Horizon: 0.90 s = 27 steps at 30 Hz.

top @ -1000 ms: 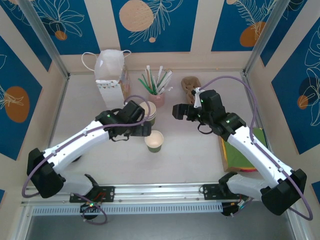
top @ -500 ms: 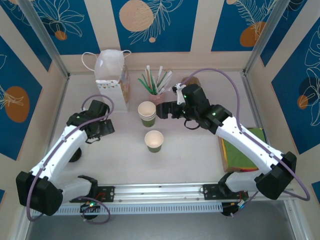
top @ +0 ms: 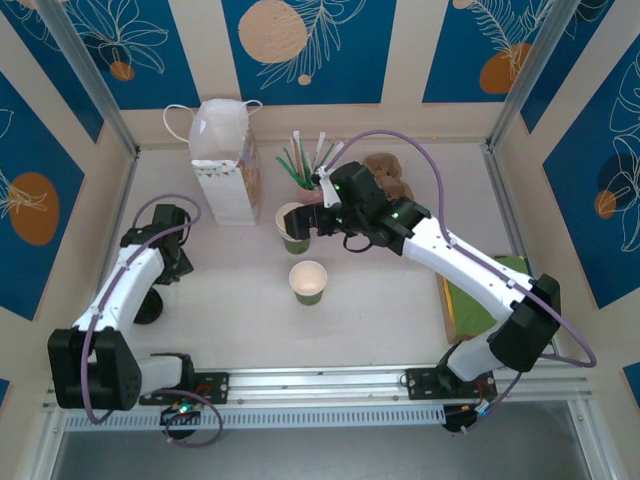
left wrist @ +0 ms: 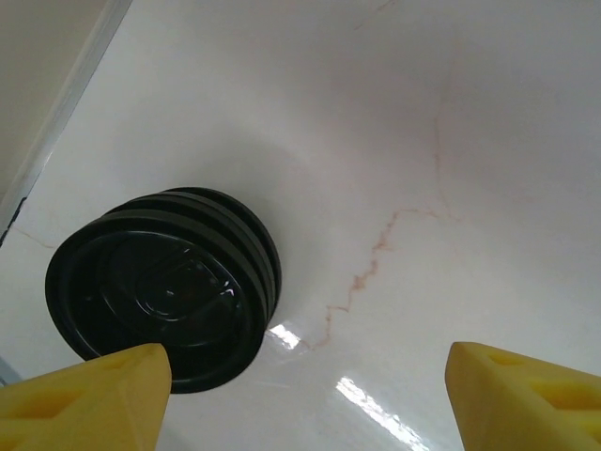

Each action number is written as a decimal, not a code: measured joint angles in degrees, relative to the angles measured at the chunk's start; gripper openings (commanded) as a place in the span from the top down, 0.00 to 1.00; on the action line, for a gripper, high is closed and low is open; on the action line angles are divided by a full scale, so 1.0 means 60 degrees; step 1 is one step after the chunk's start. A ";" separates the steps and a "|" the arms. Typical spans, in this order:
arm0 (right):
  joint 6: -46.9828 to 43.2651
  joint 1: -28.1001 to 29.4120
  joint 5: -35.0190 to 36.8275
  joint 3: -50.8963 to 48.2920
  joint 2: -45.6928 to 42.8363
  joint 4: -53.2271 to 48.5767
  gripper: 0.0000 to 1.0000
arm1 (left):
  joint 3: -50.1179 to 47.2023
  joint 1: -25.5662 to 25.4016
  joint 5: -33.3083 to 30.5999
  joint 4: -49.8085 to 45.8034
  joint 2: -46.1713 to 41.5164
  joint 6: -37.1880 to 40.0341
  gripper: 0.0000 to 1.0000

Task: Pack the takeout coffee

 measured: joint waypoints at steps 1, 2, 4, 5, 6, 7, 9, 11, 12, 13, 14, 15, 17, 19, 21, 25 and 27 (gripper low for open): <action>-0.0022 0.0015 -0.0015 0.0138 0.0117 -0.0022 0.01 | -0.0058 0.0047 -0.0007 0.0076 0.0106 0.0011 0.28; -0.0055 0.0036 -0.0022 0.0273 0.0229 -0.0058 0.01 | -0.0109 0.0124 -0.0011 0.0138 0.0226 0.0040 0.29; -0.0069 0.0084 -0.0036 0.0543 0.0437 -0.0153 0.01 | -0.0153 0.0270 -0.0011 0.0240 0.0448 0.0055 0.30; -0.0091 0.0109 -0.0051 0.0692 0.0546 -0.0208 0.01 | -0.0160 0.0324 -0.0018 0.0295 0.0546 0.0051 0.31; -0.0113 0.0138 -0.0062 0.0827 0.0648 -0.0262 0.01 | -0.0160 0.0368 -0.0036 0.0353 0.0648 0.0025 0.33; -0.0131 0.0153 -0.0084 0.0914 0.0718 -0.0299 0.01 | -0.0160 0.0401 -0.0040 0.0408 0.0718 0.0004 0.33; -0.0168 0.0208 -0.0098 0.1045 0.0841 -0.0353 0.01 | -0.0240 0.0477 -0.0036 0.0572 0.0812 -0.0025 0.35; -0.0168 0.0229 -0.0124 0.1086 0.0878 -0.0444 0.01 | -0.0357 0.0546 -0.0040 0.0692 0.0867 -0.0080 0.36; -0.0168 0.0244 -0.0127 0.1093 0.0885 -0.0495 0.01 | -0.0437 0.0586 -0.0044 0.0729 0.0889 -0.0117 0.37; -0.0168 0.0244 -0.0127 0.1093 0.0889 -0.0532 0.01 | -0.0510 0.0612 -0.0047 0.0761 0.0900 -0.0149 0.37; -0.0171 0.0248 -0.0124 0.1093 0.0889 -0.0572 0.01 | -0.0590 0.0645 -0.0058 0.0794 0.0918 -0.0211 0.38; -0.0175 0.0248 -0.0124 0.1093 0.0889 -0.0594 0.01 | -0.0659 0.0674 -0.0076 0.0820 0.0947 -0.0262 0.38; -0.0208 0.0248 -0.0124 0.1093 0.0889 -0.0623 0.01 | -0.0750 0.0725 -0.0076 0.0874 0.1013 -0.0328 0.38; -0.0233 0.0248 -0.0124 0.1093 0.0907 -0.0641 0.01 | -0.0820 0.0747 -0.0087 0.0922 0.1060 -0.0397 0.39; -0.0244 0.0248 -0.0120 0.1104 0.0947 -0.0681 0.01 | -0.0907 0.0765 -0.0084 0.1024 0.1067 -0.0495 0.40; -0.0280 0.0248 -0.0120 0.1111 0.1024 -0.0758 0.01 | -0.1067 0.0816 -0.0066 0.1275 0.1144 -0.0597 0.46; -0.0302 0.0248 -0.0120 0.1166 0.1089 -0.0801 0.01 | -0.1137 0.0841 -0.0040 0.1417 0.1268 -0.0645 0.46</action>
